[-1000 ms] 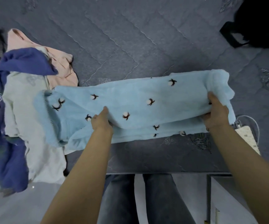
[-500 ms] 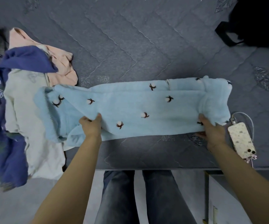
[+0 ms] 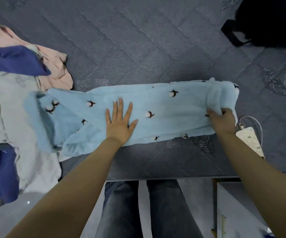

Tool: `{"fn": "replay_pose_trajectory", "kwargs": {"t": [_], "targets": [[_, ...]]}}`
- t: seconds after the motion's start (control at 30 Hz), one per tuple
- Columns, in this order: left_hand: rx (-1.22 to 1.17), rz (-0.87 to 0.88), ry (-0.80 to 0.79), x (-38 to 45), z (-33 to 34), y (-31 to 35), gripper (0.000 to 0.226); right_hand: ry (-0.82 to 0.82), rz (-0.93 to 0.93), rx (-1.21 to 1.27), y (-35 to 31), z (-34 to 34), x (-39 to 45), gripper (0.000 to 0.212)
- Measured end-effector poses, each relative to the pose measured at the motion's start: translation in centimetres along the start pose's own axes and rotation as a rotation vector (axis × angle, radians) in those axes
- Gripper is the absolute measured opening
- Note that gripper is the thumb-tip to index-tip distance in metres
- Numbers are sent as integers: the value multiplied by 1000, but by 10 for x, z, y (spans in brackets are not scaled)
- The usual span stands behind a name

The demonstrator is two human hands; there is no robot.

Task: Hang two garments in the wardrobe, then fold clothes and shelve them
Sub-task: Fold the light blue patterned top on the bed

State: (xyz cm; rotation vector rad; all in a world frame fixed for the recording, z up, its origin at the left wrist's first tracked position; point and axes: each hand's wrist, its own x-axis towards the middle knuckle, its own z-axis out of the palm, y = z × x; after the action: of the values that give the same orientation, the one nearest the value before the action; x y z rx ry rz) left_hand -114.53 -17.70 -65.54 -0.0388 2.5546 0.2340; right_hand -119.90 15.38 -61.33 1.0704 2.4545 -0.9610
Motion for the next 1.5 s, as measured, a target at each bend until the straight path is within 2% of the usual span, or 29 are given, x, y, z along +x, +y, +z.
{"fn": "replay_pose_trajectory", "kwargs": {"t": [0.07,0.13,0.2,0.27,0.33,0.43,0.57,0.73,0.83,0.9,0.93,1.0,1.1,1.17,1.2,1.27,1.33,1.5], "targets": [[-16,5,43,2,-1,3,69,168,-189,-139,-3,6,-3,56],[-26,64,141,1,-3,7,67,263,-521,-259,-9,8,-4,62],[3,146,205,4,-4,12,63,133,-800,-339,-15,14,0,61],[56,153,185,12,0,14,63,-74,-985,-513,-18,25,8,60],[135,124,147,20,10,14,66,-233,-1039,-766,-14,35,24,66],[172,127,151,31,24,13,67,-303,-1062,-922,-3,39,63,73],[186,114,157,39,34,14,68,-270,-976,-934,-7,42,104,83],[73,93,97,34,17,22,70,-256,-964,-799,-9,35,97,78],[-164,142,199,35,-14,44,63,-252,-916,-476,-3,17,68,63],[-272,256,252,50,-38,75,49,-93,-872,-184,14,0,39,46],[-303,301,228,62,-49,96,44,8,-799,-56,26,-7,22,37],[-329,329,112,92,-69,141,40,133,-530,225,51,-13,-13,24],[-311,309,-85,140,-88,201,41,167,62,671,77,-7,-39,19],[-350,256,-265,162,-92,229,44,13,407,843,87,1,-37,34],[-349,225,-363,170,-92,238,49,-103,497,920,88,4,-32,42],[-323,190,-535,178,-96,250,64,-249,490,1036,83,10,-20,52],[-356,184,-675,181,-100,255,77,-257,437,1143,74,10,-5,60],[-580,159,-995,185,-104,252,50,-154,295,1234,58,-5,5,60]]}}
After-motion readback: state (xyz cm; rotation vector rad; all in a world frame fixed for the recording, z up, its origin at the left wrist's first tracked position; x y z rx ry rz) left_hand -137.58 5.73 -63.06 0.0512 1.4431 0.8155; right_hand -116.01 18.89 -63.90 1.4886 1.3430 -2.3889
